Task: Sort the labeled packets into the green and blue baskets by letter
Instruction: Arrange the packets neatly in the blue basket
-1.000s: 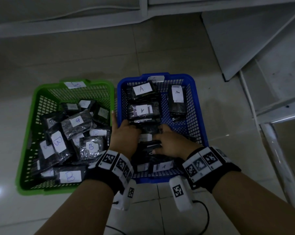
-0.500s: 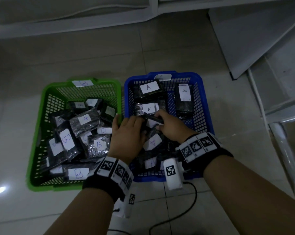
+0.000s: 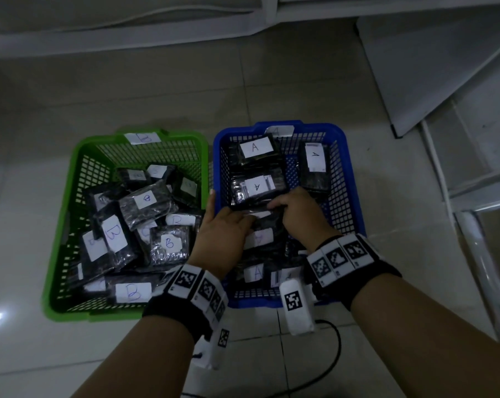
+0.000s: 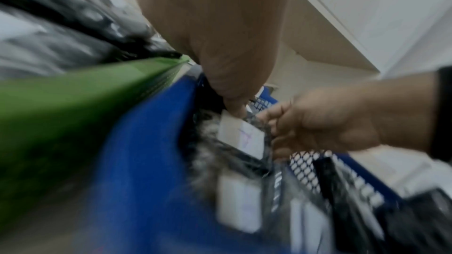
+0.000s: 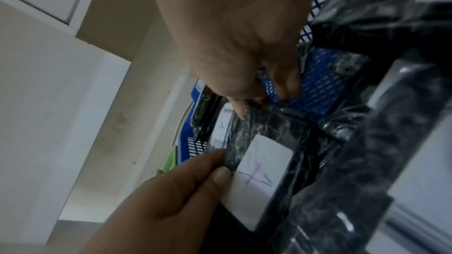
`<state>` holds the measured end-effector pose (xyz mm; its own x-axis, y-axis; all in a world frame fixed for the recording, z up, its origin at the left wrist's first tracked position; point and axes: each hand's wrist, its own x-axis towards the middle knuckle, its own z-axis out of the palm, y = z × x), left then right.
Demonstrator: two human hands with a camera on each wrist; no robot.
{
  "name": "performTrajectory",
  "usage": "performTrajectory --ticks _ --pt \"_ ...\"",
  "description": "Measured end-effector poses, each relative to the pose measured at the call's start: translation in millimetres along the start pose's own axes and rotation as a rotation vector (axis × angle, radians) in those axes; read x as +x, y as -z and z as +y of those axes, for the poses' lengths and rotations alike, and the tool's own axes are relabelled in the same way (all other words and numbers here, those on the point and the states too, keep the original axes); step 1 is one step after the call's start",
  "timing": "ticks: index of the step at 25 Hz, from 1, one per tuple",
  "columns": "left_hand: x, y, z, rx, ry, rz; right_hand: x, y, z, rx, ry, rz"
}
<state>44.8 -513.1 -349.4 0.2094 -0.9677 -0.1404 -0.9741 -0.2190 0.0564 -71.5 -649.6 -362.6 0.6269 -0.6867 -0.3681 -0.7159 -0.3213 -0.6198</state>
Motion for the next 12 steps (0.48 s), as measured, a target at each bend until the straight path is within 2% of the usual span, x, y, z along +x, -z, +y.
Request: performTrajectory --ticks 1,3,8,12 --pt "4 1 2 0.010 0.014 -0.040 -1 2 1 0.038 -0.059 -0.051" --pt "15 2 7 -0.001 0.043 -0.054 -1 8 3 0.088 -0.085 -0.085" --pt "37 -2 14 -0.115 0.195 0.047 -11 14 1 -0.137 0.058 -0.201" --pt "26 -5 7 -0.093 0.140 0.070 -17 -9 2 -0.203 0.143 -0.111"
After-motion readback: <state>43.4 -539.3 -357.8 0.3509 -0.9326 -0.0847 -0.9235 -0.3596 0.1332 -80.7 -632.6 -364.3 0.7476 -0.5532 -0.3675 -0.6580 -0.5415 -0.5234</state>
